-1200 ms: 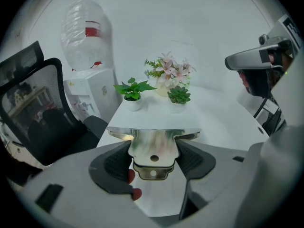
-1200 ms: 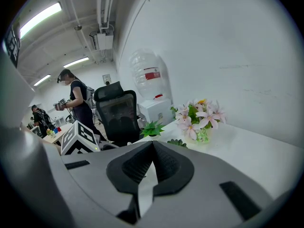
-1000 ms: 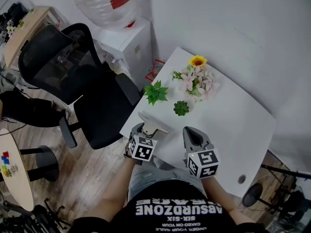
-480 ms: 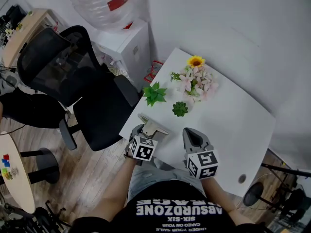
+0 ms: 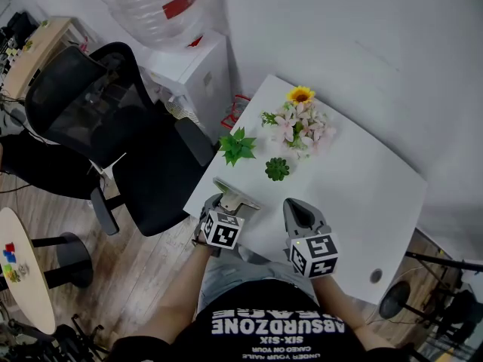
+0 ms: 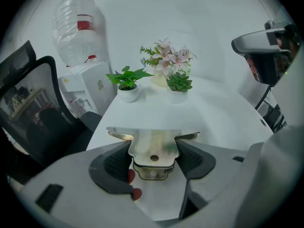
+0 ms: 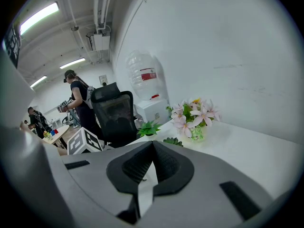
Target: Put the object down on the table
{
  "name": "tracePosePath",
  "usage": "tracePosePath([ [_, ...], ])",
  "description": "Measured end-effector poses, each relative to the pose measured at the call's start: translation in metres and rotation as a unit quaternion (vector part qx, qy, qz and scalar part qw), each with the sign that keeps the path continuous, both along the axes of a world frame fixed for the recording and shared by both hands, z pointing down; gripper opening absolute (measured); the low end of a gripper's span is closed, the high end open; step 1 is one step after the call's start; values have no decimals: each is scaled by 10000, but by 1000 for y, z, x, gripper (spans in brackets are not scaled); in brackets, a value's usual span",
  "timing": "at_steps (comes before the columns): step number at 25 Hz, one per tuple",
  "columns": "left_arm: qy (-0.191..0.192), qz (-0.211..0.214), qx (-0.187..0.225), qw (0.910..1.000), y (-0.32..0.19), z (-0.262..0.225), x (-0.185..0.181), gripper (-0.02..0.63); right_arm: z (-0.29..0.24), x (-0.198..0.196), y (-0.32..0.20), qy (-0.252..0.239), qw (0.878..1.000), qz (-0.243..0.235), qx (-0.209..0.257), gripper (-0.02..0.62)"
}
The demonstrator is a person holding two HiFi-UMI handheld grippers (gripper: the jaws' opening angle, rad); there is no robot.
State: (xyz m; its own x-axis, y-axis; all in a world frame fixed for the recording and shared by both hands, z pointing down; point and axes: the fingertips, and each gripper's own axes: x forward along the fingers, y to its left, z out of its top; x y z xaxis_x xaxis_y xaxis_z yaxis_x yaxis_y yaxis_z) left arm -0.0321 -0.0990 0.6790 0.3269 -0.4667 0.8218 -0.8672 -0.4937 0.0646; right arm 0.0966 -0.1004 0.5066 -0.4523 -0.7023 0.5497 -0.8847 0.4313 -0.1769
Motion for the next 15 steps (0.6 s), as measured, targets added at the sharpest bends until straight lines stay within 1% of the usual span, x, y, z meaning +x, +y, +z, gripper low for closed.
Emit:
tracePosePath([
  [15, -124, 41, -63, 9999, 4, 8, 4, 287, 1, 4, 5, -3, 10000, 21, -8, -3],
])
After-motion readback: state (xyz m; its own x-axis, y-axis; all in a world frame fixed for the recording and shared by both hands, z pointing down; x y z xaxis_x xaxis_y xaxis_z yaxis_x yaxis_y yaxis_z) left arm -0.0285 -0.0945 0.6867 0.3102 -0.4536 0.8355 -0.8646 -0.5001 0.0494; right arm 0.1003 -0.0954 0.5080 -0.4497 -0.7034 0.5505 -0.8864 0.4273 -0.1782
